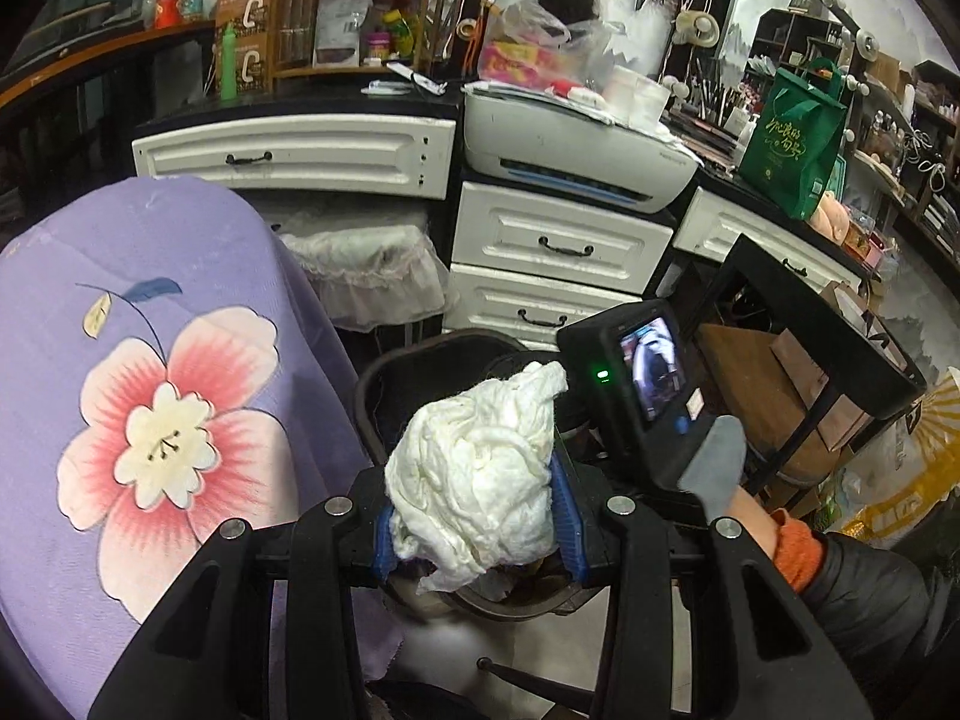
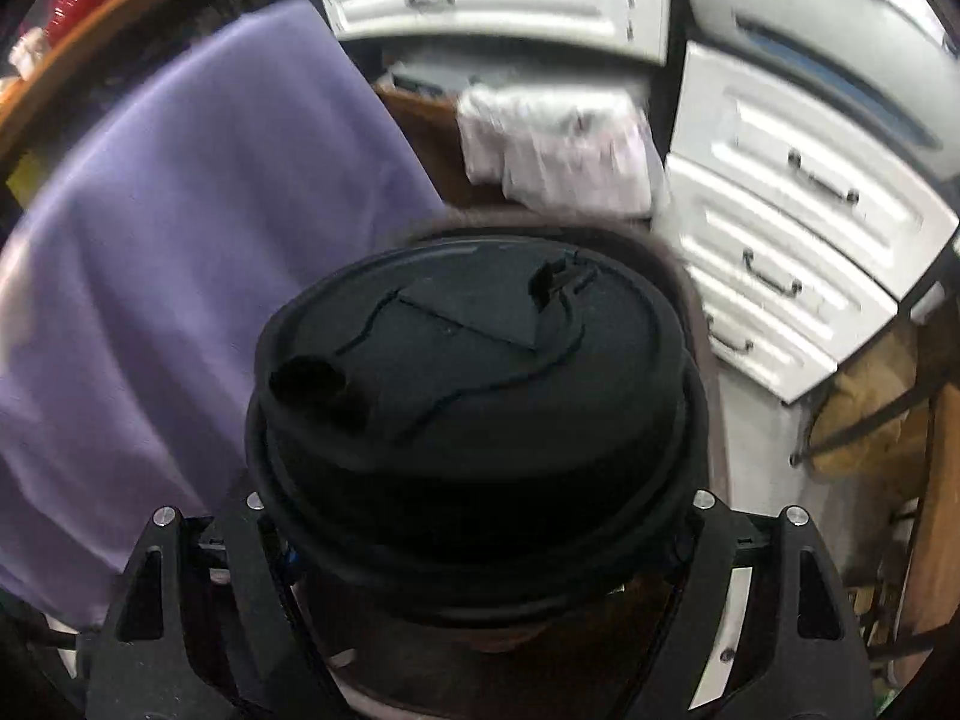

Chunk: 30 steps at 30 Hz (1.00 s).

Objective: Collect trash
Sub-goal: 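Carry the cup and tissue over the black bin and open both grippers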

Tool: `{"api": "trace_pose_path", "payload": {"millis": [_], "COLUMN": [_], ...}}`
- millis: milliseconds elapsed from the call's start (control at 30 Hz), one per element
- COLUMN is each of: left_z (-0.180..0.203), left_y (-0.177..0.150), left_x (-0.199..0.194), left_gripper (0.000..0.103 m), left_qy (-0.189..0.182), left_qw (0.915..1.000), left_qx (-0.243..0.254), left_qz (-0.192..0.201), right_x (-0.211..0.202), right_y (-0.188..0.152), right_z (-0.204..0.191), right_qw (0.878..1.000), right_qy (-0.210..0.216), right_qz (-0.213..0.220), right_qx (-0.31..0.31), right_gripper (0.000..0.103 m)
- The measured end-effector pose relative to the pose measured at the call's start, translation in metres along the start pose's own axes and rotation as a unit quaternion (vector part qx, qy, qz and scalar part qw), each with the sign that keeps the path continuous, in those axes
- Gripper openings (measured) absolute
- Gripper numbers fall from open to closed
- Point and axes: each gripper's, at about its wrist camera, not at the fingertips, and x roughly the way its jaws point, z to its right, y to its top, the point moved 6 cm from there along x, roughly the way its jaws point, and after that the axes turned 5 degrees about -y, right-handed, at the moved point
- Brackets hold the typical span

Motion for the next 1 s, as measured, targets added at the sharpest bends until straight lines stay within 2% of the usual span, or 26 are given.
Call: {"api": "trace_pose_path", "payload": {"millis": [267,433,467,533,767,867,1000], "left_z": [-0.003,-0.001,0.0,0.0,0.001,0.002,0.005], "left_y": [-0.011,-0.012,-0.012,-0.012,-0.012,-0.015,-0.021], "left_x": [0.022,0.031,0.033,0.035,0.04,0.047,0.061], "left_gripper": [0.04,0.041,0.04,0.041,0.04,0.041,0.041], "left_qy": [0.0,0.001,0.001,0.002,0.004,0.005,0.002], "left_qw": [0.9996,0.9994,0.9994,0.9993,0.9991,0.9987,0.9978], "left_qx": [-0.008,-0.004,-0.004,-0.003,0.0,0.001,0.004], "left_qz": [-0.025,-0.034,-0.036,-0.038,-0.043,-0.051,-0.066], "right_x": [0.051,0.051,0.049,0.047,0.016,-0.005,-0.033], "right_y": [-0.028,-0.037,-0.036,-0.035,-0.025,-0.023,-0.019], "right_z": [0.003,0.007,0.007,0.008,0.011,0.015,0.033], "right_qw": [0.996,0.995,0.995,0.996,0.998,0.999,0.998], "right_qy": [-0.042,-0.041,-0.037,-0.027,-0.013,-0.022,-0.058], "right_qz": [-0.08,-0.086,-0.087,-0.083,-0.056,-0.037,-0.004], "right_qx": [-0.021,-0.014,-0.011,-0.007,0.012,0.019,0.016], "right_gripper": [0.082,0.084,0.087,0.092,0.092,0.092,0.092]}}
